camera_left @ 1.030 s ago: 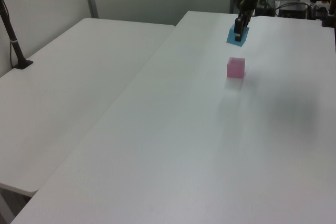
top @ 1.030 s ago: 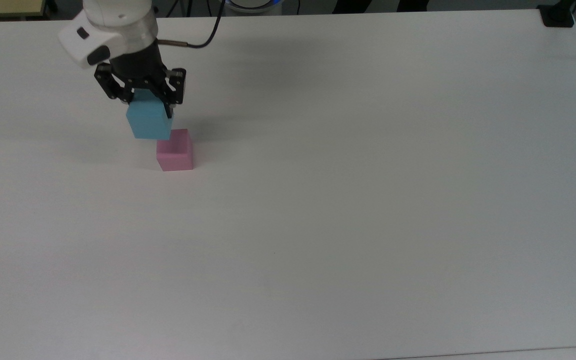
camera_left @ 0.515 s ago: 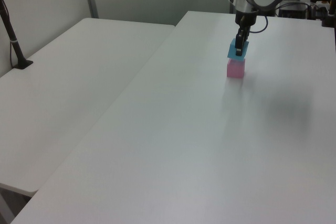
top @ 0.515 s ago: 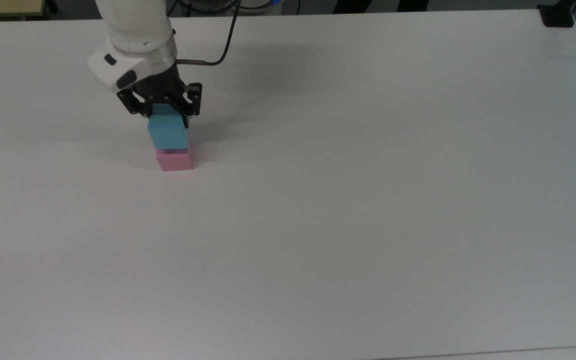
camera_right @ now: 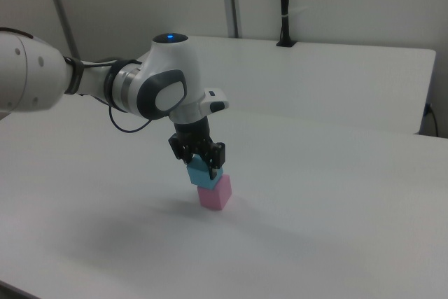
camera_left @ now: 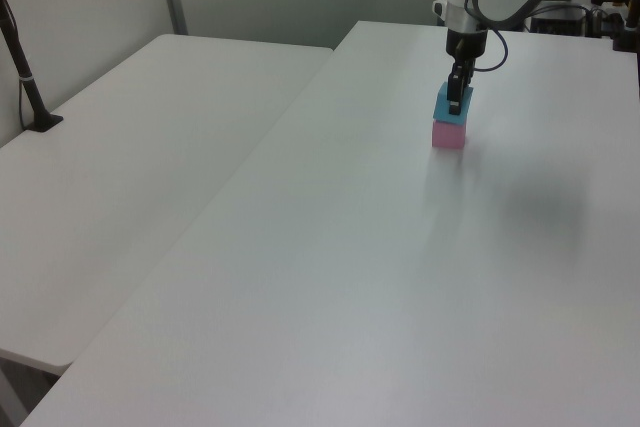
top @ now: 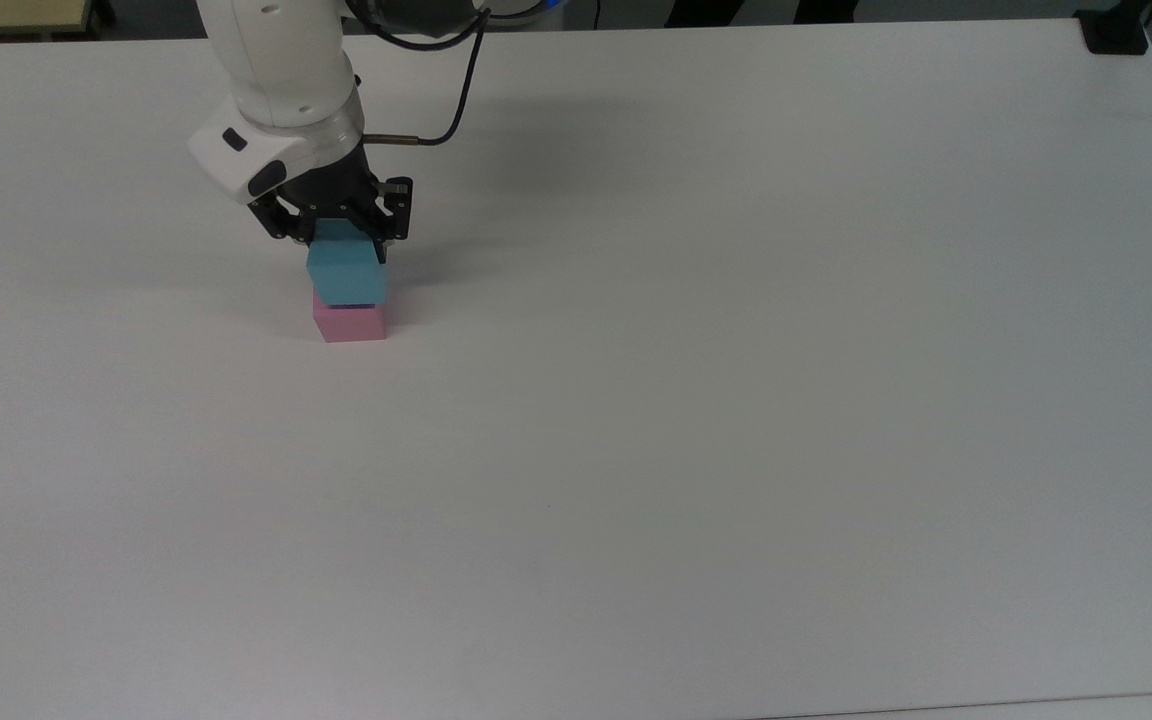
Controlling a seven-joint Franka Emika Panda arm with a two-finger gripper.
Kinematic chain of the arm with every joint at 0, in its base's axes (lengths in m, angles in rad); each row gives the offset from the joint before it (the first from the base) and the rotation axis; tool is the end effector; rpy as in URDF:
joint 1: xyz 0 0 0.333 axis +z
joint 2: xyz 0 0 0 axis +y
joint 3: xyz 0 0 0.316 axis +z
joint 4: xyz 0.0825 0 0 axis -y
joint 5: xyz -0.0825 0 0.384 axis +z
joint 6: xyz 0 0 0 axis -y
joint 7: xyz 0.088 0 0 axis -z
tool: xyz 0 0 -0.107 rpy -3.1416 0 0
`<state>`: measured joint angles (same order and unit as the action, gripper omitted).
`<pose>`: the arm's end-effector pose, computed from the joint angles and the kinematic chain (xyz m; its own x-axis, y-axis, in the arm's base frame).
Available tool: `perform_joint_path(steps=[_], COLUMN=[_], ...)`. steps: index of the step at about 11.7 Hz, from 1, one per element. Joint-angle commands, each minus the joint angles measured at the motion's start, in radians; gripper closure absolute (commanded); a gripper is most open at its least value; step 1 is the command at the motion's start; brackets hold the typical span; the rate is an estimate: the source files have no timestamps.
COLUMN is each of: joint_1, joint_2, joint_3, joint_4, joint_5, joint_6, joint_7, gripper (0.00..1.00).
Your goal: Put blue cube on pink cube
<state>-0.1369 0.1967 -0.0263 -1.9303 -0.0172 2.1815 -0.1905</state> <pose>0.5980 -0.0985 0.3921 0.9980 0.0381 0.0497 0.0367 -0.9989 0.0297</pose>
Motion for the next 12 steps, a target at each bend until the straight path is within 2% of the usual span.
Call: perform_joint_path(steps=[1,2,3,7,9,12], joint_1=[0.013,0.011,0.01,0.002,-0.004,-0.006], joint_2=[-0.002,-0.002,-0.002,-0.019,-0.081,-0.143], joint_3=[-0.009,-0.009,-0.009,-0.009,-0.011,-0.011], joint_4=[-0.012,-0.01,-0.006,0.01,0.013,0.173], joint_5=[-0.001,-0.004,-0.01,-0.026,-0.026,-0.02], joint_6=[0.026,0.026,0.026,0.014,-0.023,-0.282], joint_7=[-0.007,-0.004,0.018,0.068,0.173,0.244], gripper=[0.41,0.18,0.0,0.0,0.0,0.0])
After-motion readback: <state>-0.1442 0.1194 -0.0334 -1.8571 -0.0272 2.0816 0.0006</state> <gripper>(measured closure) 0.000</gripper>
